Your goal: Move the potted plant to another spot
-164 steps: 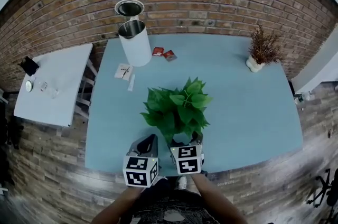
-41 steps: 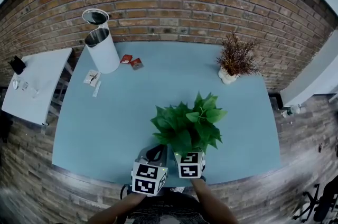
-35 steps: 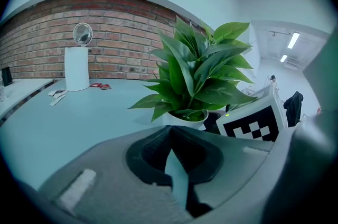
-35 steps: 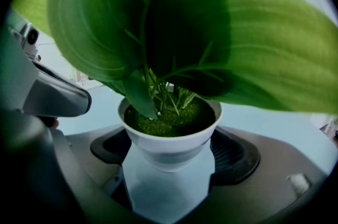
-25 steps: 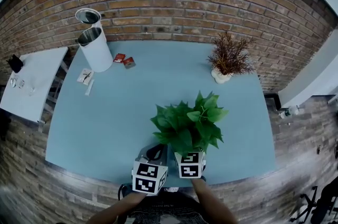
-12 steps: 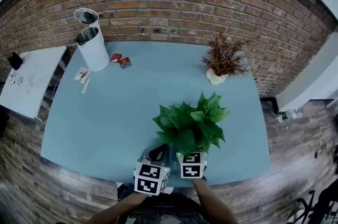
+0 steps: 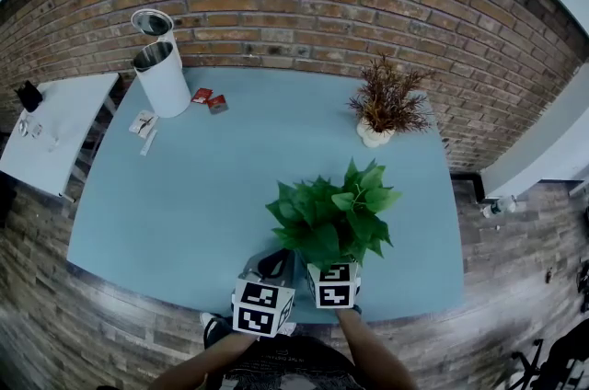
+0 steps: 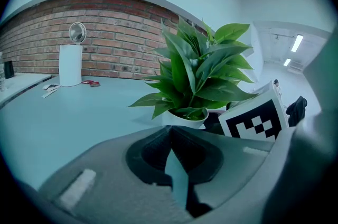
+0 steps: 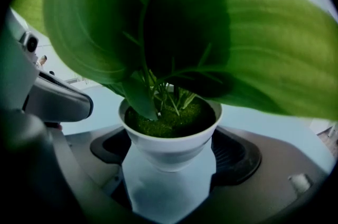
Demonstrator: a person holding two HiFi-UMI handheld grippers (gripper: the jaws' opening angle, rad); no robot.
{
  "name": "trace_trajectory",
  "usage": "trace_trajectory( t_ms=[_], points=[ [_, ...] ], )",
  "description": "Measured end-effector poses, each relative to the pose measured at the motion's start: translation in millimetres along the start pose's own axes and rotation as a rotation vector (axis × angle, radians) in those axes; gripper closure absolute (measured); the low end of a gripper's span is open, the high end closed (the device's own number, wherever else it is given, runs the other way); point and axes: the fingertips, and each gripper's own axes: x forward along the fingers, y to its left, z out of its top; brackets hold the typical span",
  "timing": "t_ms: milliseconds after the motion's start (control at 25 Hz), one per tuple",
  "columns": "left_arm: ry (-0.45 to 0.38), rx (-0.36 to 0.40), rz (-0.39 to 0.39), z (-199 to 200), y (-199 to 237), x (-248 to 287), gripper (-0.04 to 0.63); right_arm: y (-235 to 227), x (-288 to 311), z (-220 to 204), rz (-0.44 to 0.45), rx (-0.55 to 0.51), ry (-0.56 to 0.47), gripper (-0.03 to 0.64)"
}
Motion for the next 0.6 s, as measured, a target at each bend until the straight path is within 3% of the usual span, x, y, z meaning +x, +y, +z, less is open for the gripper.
trace_trajectory(
  t_ms=[440, 600],
  points=[
    [0.011, 0.024, -0.024, 5, -6, -3, 0.598, 2, -15, 5, 0.005, 0.034, -0.024, 0.149],
    [0.003, 0.032, -0.031, 6, -4, -11, 0.598, 4, -25, 7, -0.019, 0.045, -0.035, 0.181]
  ],
)
